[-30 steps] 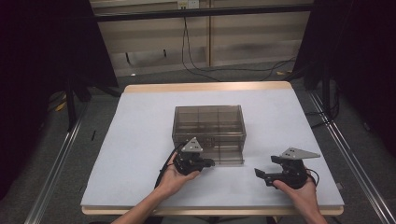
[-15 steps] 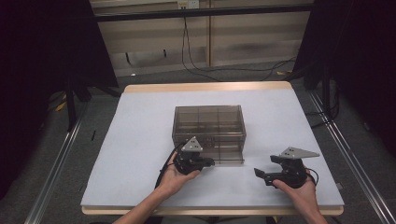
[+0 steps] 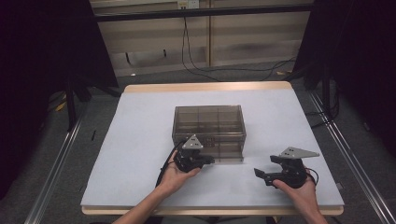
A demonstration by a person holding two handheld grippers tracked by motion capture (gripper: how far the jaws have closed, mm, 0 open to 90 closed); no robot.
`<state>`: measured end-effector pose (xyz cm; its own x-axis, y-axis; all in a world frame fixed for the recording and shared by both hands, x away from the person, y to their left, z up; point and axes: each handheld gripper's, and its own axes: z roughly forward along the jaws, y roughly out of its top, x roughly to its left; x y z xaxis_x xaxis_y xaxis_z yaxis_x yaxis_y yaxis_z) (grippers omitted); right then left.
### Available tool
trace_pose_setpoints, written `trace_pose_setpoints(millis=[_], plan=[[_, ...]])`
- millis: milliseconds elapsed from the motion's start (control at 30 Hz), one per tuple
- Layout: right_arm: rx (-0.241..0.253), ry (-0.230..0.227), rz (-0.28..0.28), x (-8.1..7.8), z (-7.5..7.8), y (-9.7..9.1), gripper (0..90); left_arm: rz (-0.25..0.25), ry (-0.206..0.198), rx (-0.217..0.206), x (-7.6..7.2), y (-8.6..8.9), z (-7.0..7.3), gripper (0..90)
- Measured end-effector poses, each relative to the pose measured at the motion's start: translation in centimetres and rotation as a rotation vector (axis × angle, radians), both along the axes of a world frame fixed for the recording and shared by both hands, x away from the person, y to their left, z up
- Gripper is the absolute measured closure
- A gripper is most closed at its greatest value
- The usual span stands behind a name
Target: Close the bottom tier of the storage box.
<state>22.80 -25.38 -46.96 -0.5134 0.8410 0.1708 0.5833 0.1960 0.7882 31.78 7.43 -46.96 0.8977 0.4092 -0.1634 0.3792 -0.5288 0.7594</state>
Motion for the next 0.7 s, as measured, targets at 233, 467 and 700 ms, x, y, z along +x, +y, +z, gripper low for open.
trace_pose_setpoints(millis=[233,467,700], plan=[[-0.001,0.004,0.001,-0.03,-0.01,0.02,14.3,-0.001,0.002,-0.003,0.00,-0.14,-0.08,90.0],[-0.002,0.006,0.004,0.08,-0.06,0.05,14.4,-0.003,-0.002,0.003,0.28,-0.40,-0.06,90.0],[0.001,0.009,0.003,0.04,-0.04,0.01,14.4,0.001,0.008,-0.017,0.68,-0.13,-0.18,90.0]])
